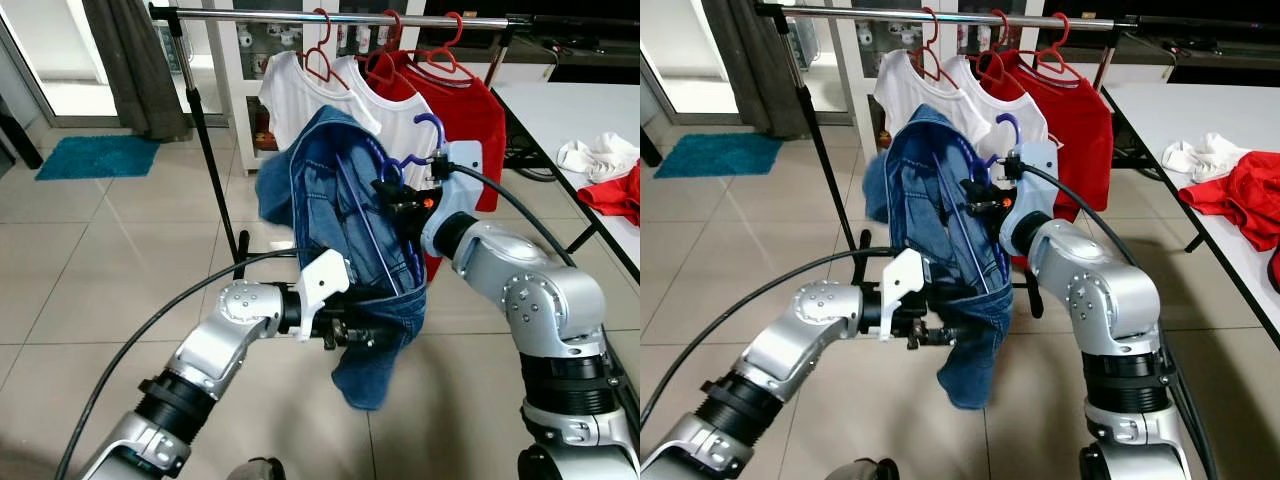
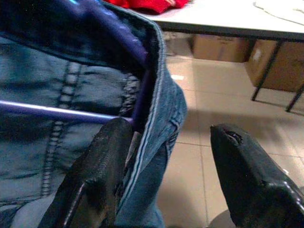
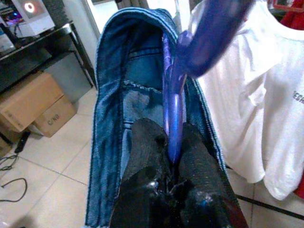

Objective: Hang hanger

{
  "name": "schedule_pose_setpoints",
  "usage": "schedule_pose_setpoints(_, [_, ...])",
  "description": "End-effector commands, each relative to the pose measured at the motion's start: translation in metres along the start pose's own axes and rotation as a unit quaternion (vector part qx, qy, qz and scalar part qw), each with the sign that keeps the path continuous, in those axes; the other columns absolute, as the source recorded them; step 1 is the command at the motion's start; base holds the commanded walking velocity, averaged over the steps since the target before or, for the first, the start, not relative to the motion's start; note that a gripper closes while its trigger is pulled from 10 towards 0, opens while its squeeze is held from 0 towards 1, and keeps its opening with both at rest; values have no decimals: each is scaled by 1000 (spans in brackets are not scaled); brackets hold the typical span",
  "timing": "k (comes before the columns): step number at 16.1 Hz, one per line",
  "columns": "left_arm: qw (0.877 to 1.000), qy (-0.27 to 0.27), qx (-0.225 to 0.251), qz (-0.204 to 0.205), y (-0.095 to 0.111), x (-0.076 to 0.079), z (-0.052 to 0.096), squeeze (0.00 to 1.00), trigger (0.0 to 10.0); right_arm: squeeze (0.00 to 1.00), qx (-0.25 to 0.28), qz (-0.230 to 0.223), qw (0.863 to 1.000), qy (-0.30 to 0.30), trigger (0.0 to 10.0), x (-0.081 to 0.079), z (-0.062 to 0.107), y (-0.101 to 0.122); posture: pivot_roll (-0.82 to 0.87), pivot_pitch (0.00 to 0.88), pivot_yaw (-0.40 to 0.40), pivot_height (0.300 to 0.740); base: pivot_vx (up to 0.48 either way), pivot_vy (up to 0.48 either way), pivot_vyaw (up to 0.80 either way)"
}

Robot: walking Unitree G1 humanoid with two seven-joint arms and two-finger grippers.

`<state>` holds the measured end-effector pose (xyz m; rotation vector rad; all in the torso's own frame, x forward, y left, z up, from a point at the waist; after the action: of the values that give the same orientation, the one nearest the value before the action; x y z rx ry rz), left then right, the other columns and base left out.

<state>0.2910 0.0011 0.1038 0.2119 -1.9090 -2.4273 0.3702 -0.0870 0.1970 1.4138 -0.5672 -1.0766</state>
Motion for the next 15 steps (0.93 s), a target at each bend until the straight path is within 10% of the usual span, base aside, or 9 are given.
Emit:
schedule_pose_setpoints(1, [1000, -14, -10, -14, -3, 1, -3, 0, 10000, 0, 20, 3, 1000, 16, 0, -7, -1, 14, -176, 40, 0, 740, 0, 0, 0])
schedule_pose_setpoints(3, [1000, -16, -16, -20, -9, -1, -6, 0, 10000, 0, 22, 0, 1000, 18, 0, -10, 1, 14, -187, 48, 13, 740, 0, 0, 0])
schedule_pose_setpoints(5, [1000, -19, -3, -20, -5, -3, -8, 0, 0, 0, 23, -1, 1000, 18, 0, -10, 1, 14, -187, 51, 17, 740, 0, 0, 0])
schedule_pose_setpoints(15, [999, -24, 23, -22, -1, -5, -10, 0, 0, 0, 19, -2, 1000, 21, 0, -13, 1, 12, -184, 50, 9, 740, 0, 0, 0])
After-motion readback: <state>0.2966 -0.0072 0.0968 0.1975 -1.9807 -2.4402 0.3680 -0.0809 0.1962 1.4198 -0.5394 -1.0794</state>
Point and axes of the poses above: a point about 5 cm out from each wrist's last joint towards the gripper, its own z axis pointing back from the gripper into the wrist, its own y axis along the axis of the wrist's last joint, x = y × z, the point moved 6 cm from there along -z, pointing out of the wrist towards the gripper, and after that the axes turned 2 degrees about -z, right-handed, at the moved point
